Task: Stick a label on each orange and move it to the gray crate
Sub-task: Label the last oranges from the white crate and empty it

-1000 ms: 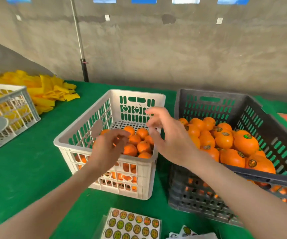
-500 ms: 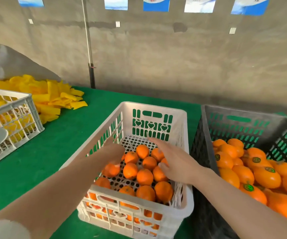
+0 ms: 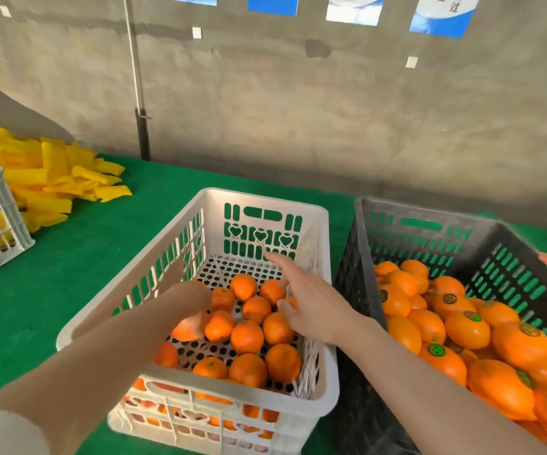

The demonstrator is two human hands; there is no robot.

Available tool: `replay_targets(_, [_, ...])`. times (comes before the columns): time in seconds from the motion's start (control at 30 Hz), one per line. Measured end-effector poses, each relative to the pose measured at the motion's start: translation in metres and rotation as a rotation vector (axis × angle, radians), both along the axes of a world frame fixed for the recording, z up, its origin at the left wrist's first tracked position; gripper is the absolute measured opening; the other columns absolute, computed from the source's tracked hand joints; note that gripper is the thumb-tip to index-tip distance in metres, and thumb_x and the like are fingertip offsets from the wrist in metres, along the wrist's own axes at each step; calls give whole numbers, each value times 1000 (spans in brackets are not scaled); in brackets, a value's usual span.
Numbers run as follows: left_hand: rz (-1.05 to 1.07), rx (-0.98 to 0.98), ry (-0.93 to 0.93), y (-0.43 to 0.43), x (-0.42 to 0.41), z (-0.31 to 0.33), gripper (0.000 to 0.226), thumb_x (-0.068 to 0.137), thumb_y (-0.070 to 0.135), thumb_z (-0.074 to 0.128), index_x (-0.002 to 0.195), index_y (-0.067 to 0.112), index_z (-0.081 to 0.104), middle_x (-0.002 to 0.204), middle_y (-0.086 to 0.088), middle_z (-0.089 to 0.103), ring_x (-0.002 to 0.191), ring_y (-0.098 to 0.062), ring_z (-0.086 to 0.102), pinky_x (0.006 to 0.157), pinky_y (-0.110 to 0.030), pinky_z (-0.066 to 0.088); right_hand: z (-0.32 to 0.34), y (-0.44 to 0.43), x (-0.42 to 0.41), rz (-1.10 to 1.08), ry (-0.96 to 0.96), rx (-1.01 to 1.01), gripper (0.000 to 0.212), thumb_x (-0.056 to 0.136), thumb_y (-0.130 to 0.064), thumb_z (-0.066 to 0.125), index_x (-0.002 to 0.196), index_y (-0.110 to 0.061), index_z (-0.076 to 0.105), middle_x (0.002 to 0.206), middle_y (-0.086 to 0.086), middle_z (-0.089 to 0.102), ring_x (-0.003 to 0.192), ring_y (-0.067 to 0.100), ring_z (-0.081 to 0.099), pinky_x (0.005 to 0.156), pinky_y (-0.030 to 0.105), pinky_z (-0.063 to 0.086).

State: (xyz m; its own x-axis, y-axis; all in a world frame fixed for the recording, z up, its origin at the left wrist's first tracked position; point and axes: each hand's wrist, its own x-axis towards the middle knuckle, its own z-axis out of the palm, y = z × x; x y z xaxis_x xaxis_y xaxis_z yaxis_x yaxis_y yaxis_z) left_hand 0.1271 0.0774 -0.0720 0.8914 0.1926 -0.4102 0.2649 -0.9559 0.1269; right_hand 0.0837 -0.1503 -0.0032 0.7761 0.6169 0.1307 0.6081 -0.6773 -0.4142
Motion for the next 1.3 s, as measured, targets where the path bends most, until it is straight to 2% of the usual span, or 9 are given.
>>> replay_targets(0.13, [-82, -165, -81, -1, -23, 36, 53, 85, 36, 68, 125, 11, 45, 109, -11, 61, 88, -21, 67, 75, -30, 58, 2, -3, -1, -100, -5, 138, 75, 91, -12, 56, 146, -40, 13, 117, 1, 56, 92, 10, 57, 67, 21, 47])
replay_targets(0.2, [75, -602, -127, 1, -35, 54, 42, 85, 30, 70, 114, 15, 44, 102, -14, 57, 70, -24, 71, 61, -28, 58, 6, -4, -3, -147, 36, 236, 74, 90, -12, 58, 145, -39, 17, 119, -2, 53, 96, 8, 56, 70, 16, 43])
replay_targets(0.3, [236, -1254, -158, -7, -69, 83, 44, 78, 23, 73, 115, 16, 50, 117, -21, 54, 80, -34, 72, 66, -33, 59, 19, -7, -12, -184, 78, 427, 72, 88, -12, 63, 143, -37, 23, 112, -8, 53, 96, 3, 54, 72, 12, 43])
replay_targets(0.43, [222, -1660, -163, -32, -115, 101, 51, 71, 22, 77, 118, 19, 57, 125, -19, 56, 99, -36, 67, 72, -36, 58, 40, -17, -39, -117, 192, 716, 64, 86, -9, 68, 133, -36, 34, 116, -7, 60, 105, 6, 59, 77, 15, 49])
replay_targets(0.67, [187, -1903, -82, -72, -157, 112, 79, 48, 18, 75, 125, 14, 58, 120, -22, 60, 94, -35, 65, 69, -37, 57, 48, -40, -91, -14, 338, 961, 44, 86, -3, 65, 117, -26, 45, 116, 0, 67, 110, 14, 62, 89, 34, 53])
replay_targets(0.83, [139, -1980, -7, -104, -174, 109, 104, 42, 31, 93, 135, 15, 48, 134, -21, 52, 106, -34, 58, 78, -39, 54, 48, -57, -120, -100, 136, 842, 58, 78, -4, 75, 114, -32, 39, 114, -3, 63, 107, 7, 60, 82, 29, 55])
replay_targets(1.0, [136, -1847, -117, -138, -188, 100, 76, 70, 50, 74, 134, 18, 46, 119, -17, 64, 94, -30, 69, 74, -38, 59, 44, -78, -142, -132, 62, 815, 50, 78, -9, 75, 110, -31, 43, 107, -7, 63, 97, 9, 61, 78, 27, 54])
replay_targets(1.17, [278, -1749, -102, -164, -195, 106, 72, 66, 65, 58, 120, 17, 53, 83, -16, 67, 55, -25, 58, 46, -27, 49, 54, -103, -154, -122, 407, 997, 26, 74, -33, 68, 87, -12, 65, 98, -6, 70, 99, 18, 64, 86, 33, 54])
replay_targets(1.3, [282, -1738, -119, -176, -199, 105, 73, 65, 66, 59, 119, 17, 55, 84, -15, 65, 57, -23, 57, 47, -26, 49, 60, -111, -164, -143, 353, 850, 12, 85, -17, 66, 73, -17, 64, 111, 1, 62, 106, 17, 58, 86, 28, 49])
